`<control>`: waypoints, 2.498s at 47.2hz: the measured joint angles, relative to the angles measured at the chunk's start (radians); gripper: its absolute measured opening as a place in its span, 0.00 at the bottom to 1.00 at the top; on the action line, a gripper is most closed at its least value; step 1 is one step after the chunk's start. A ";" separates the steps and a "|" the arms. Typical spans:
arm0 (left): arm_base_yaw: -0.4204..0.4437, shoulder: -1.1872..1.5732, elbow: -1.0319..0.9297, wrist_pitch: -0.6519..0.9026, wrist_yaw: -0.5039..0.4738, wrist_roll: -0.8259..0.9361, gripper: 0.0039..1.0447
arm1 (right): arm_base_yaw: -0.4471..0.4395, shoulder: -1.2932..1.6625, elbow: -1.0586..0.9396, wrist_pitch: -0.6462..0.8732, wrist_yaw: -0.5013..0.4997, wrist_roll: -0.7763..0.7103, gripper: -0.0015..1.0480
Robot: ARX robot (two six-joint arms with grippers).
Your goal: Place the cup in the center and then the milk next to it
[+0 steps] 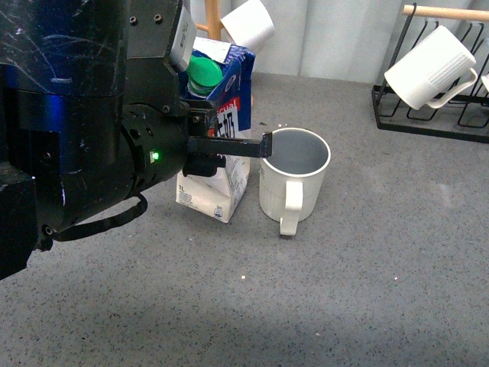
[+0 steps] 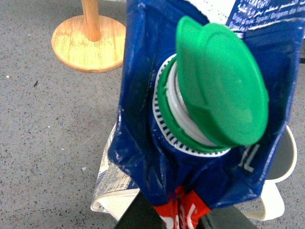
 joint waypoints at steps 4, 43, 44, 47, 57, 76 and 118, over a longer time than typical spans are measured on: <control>0.000 0.005 0.006 -0.010 -0.006 -0.023 0.03 | 0.000 0.000 0.000 0.000 0.000 0.000 0.91; 0.021 -0.134 0.008 -0.035 0.005 -0.054 0.95 | 0.000 0.000 0.000 0.000 0.000 0.000 0.91; 0.026 -0.147 0.008 -0.036 0.006 -0.054 0.94 | 0.000 0.000 0.000 0.000 0.000 0.000 0.91; 0.053 -0.192 0.026 -0.044 0.006 -0.053 0.94 | 0.000 0.000 0.000 0.000 0.000 0.000 0.91; 0.220 -0.243 0.054 -0.101 0.060 -0.061 0.94 | 0.000 0.000 0.000 0.000 0.000 0.000 0.91; 0.408 -0.307 -0.226 0.316 0.078 0.156 0.59 | 0.000 0.000 0.000 0.000 0.000 0.000 0.91; 0.473 -1.065 -0.641 -0.043 0.136 0.185 0.04 | 0.000 0.000 0.000 0.000 0.000 0.000 0.91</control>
